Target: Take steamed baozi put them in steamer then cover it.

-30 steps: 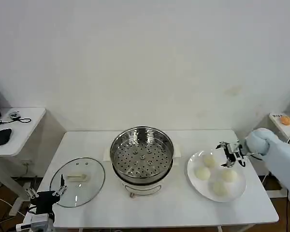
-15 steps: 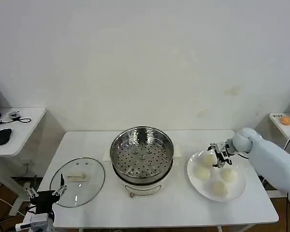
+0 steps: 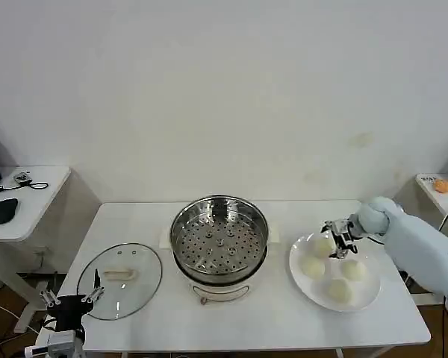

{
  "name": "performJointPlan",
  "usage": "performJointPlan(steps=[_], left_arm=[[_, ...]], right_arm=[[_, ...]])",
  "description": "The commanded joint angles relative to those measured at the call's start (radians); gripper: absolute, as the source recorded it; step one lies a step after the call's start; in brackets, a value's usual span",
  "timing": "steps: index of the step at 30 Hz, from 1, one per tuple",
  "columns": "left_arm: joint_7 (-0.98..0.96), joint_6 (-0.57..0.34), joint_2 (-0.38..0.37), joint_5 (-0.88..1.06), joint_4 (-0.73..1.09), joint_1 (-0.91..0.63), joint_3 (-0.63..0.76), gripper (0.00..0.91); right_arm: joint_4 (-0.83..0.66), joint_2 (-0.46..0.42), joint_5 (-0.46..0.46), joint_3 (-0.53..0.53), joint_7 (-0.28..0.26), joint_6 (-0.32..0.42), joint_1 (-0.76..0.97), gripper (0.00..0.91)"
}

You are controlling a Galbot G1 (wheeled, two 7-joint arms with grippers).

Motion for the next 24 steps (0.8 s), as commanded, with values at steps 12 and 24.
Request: performJointPlan(steps=[12,24], left_arm=[[0.003,0.001,-0.003,0.002,-0.003,0.008,0.0,0.907],[0.004,0.0,-0.003,0.003,-0.006,0.006,-0.002,0.907]], right_arm=[[0.017,-0.022,0.016,-0.028,-0.011,-0.006,-0.008,0.907],[-0.053,0.058,-0.003,-0.023,0.02,-0.012,-0.003,0.907]])
